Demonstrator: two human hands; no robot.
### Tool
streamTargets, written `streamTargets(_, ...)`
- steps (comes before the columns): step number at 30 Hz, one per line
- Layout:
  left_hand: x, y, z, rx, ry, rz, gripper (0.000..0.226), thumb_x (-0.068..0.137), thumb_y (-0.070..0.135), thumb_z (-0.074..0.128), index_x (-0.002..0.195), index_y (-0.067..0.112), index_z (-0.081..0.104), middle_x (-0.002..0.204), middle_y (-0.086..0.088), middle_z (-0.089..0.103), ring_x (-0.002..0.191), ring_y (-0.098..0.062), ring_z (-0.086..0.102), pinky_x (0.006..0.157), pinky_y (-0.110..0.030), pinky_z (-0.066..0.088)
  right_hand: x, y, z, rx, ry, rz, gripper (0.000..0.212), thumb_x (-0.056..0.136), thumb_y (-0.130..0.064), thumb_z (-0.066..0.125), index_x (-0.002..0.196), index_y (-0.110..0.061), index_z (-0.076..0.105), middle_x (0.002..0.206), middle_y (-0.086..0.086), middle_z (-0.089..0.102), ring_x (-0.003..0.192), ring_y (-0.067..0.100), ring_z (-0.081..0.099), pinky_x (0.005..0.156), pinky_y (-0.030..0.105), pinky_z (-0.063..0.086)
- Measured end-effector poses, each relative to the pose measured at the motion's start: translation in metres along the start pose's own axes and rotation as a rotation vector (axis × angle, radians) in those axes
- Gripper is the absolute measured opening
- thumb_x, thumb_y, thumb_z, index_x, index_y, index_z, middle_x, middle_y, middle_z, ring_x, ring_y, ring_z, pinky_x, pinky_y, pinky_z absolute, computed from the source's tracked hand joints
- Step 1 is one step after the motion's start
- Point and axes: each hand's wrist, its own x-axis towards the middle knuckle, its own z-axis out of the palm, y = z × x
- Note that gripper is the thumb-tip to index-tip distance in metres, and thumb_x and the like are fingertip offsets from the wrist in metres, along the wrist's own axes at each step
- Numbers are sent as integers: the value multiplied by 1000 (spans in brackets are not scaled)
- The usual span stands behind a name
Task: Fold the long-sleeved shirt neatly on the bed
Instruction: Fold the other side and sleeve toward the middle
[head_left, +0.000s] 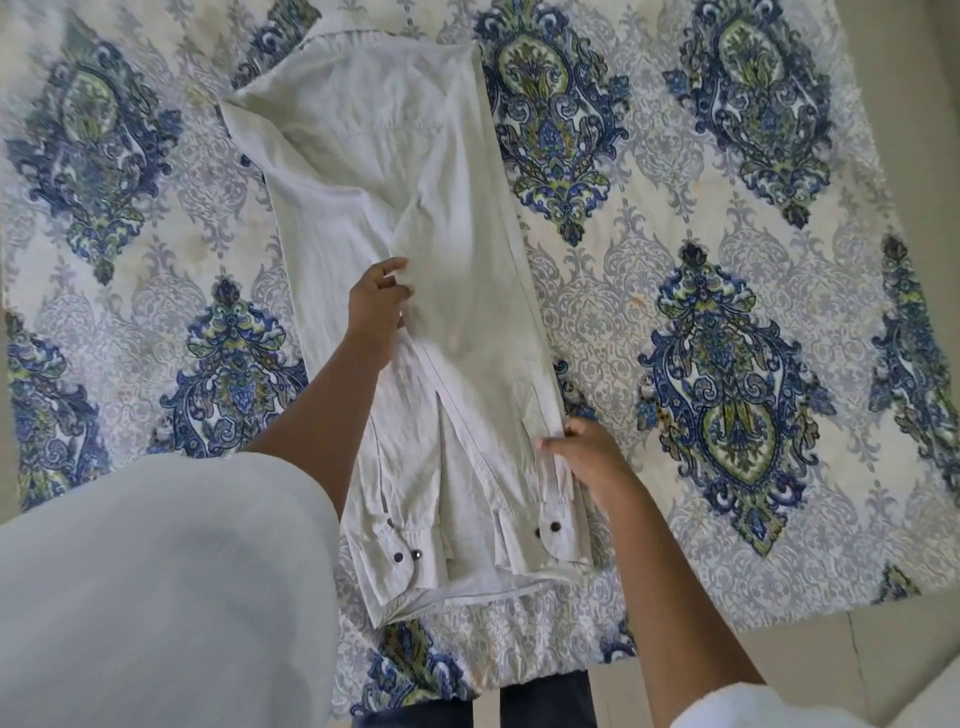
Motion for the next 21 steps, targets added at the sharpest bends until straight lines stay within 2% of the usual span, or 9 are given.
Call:
streamTargets(1,5,5,0,4,-2,-21,36,85,-3,50,108,23,61,99,-3,53,61,-9,43,54,-21,37,8,-11,-1,-2,9,-16,33,81,-14,68,104,7,59,103,29,62,86,29,62,70,30,45)
streamTargets(3,12,14,3,-24,-8,-85,35,87,-1,49,110,22,61,91,0,56,61,-9,47,54,-22,39,22,-33,-1,-1,-6,-55,33,82,-13,67,106,9,59,111,31,61,102,40,62,80,35,47)
streamTargets(6,24,26,4,-113,-2,-135,30,87,0,49,105,20,62,78,3,58,58,-10,51,52,-21,40,45,-66,-1,35,-31,-97,35,81,-14,67,106,10,60,115,30,61,103,40,62,87,37,47)
streamTargets(9,38,37,4,-159,40,-125,30,83,-3,48,99,17,62,73,-2,56,54,-12,50,52,-23,39,64,-106,2,23,-33,-130,29,86,-15,63,102,8,61,103,26,64,86,26,57,70,28,41)
streamTargets(12,51,49,6,-112,34,-108,31,80,-7,46,97,13,62,65,-2,53,38,-7,46,49,-22,34,82,-151,5,53,-8,-174,8,88,-11,60,86,-3,58,82,11,52,77,20,46,55,24,30)
streamTargets(15,63,57,8,-61,-56,-121,16,83,-1,57,90,12,63,71,-4,59,53,-13,53,44,-19,39,104,-200,9,86,54,-215,6,88,-13,60,84,-8,60,71,7,55,61,19,49,55,24,39)
streamTargets(17,72,58,7,16,-72,-90,9,82,2,63,85,11,64,73,-7,61,63,-19,55,52,-26,44,122,-229,11,136,88,-242,12,86,-15,61,94,-6,63,88,13,65,78,27,62,72,33,54)
streamTargets(18,78,57,6,55,-47,-69,7,82,3,64,81,10,65,75,-9,62,67,-23,57,59,-31,48,130,-243,12,160,96,-256,13,86,-16,60,95,-6,63,94,16,66,87,30,64,81,38,55)
streamTargets(21,89,52,0,100,78,-55,18,82,5,61,68,15,66,76,-11,65,79,-32,63,79,-42,54,155,-279,11,191,115,-320,7,87,-18,60,82,-13,62,94,13,66,90,27,62,77,37,51)
